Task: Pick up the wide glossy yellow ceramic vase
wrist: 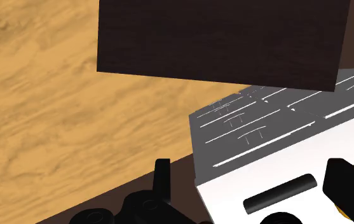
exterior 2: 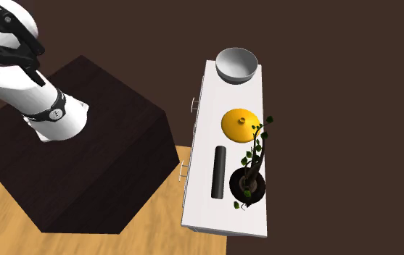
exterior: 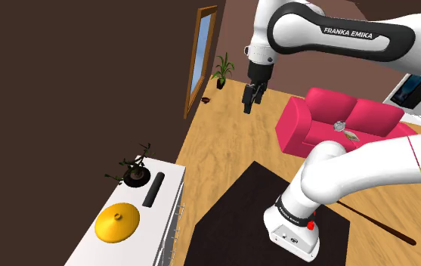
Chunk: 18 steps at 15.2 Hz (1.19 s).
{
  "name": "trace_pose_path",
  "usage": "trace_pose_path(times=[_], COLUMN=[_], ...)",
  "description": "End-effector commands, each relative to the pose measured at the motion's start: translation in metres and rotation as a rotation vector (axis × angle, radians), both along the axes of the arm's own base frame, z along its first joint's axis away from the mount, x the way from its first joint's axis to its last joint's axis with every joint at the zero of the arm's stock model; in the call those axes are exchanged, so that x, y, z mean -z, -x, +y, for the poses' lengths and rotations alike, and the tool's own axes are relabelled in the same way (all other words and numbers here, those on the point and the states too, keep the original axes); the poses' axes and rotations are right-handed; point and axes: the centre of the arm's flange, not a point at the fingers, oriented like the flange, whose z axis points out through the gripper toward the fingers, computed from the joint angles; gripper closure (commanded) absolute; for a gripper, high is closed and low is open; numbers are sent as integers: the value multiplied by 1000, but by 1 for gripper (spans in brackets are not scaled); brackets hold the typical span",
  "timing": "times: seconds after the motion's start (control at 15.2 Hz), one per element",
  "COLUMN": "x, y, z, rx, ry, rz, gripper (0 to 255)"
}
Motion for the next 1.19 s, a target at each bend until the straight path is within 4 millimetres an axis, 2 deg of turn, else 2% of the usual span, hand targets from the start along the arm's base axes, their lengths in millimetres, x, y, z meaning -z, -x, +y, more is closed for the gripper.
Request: trace_pose_path(times=[0.0, 1.12], x=[0, 136], y=[0, -78], z=[0, 161], rx=[0, -16], ry=[0, 1], rz=[0, -1], gripper=[0, 0])
